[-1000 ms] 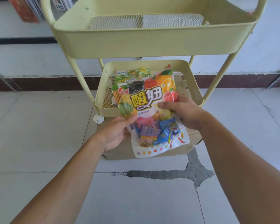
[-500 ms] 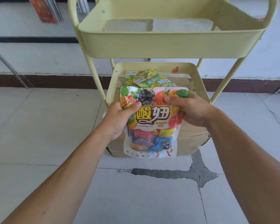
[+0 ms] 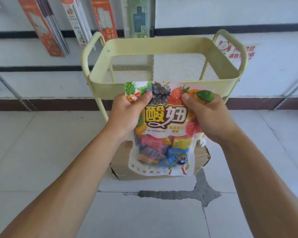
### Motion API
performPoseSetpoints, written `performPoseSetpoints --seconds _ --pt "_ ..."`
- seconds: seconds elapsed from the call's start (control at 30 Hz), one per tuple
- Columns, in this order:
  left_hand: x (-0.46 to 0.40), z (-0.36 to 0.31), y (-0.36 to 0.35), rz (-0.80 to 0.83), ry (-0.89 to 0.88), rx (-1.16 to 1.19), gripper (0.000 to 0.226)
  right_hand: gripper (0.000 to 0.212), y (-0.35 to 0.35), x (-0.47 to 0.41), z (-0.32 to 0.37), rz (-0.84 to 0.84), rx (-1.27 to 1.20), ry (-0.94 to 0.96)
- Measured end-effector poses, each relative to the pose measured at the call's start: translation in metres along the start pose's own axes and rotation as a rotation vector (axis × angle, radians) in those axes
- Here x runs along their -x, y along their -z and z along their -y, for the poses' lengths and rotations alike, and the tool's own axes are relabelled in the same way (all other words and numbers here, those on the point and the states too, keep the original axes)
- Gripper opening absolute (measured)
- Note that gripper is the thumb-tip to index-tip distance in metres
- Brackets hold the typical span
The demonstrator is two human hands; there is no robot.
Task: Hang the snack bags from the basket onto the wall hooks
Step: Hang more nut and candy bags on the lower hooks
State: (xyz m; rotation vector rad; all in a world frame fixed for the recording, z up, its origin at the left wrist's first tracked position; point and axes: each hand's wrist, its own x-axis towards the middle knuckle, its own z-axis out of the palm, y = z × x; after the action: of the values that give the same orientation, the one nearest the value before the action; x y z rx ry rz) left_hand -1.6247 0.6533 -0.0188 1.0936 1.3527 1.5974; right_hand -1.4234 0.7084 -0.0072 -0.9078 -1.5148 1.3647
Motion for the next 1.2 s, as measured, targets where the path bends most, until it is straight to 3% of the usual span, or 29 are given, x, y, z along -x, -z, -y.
performPoseSetpoints --seconds 0.27,0.5,0.6,0.67,0.77,0.87,1.2 --pt "-0.034 -0.215 -0.071 0.082 0.098 0.022 0.011 0.018 0.05 -0.011 0.23 -0.123 0.069 -0.061" --pt "-0.056 -0.451 -0.151 0.252 0.131 0.002 0.061 0.023 0.114 -0.009 0.467 -0.221 0.122 -0.074" --pt "-0.057 -0.535 -0.202 0.317 0.132 -0.006 0.063 0.022 0.159 0.0 0.549 -0.292 0.132 -0.084" --pt "-0.058 -0.577 -0.239 0.339 0.131 -0.019 0.052 0.021 0.191 0.006 0.594 -0.326 0.138 -0.079" --pt "-0.055 -0.621 -0.299 0.33 0.128 -0.011 0.024 0.022 0.24 0.017 0.648 -0.366 0.186 -0.049" --pt "-0.045 -0.651 -0.356 0.36 0.109 0.028 0.01 0.025 0.293 0.028 0.684 -0.391 0.263 -0.027" --pt "-0.044 -0.69 -0.5 0.495 0.121 0.079 0.012 0.022 0.435 0.048 0.74 -0.486 0.357 -0.008"
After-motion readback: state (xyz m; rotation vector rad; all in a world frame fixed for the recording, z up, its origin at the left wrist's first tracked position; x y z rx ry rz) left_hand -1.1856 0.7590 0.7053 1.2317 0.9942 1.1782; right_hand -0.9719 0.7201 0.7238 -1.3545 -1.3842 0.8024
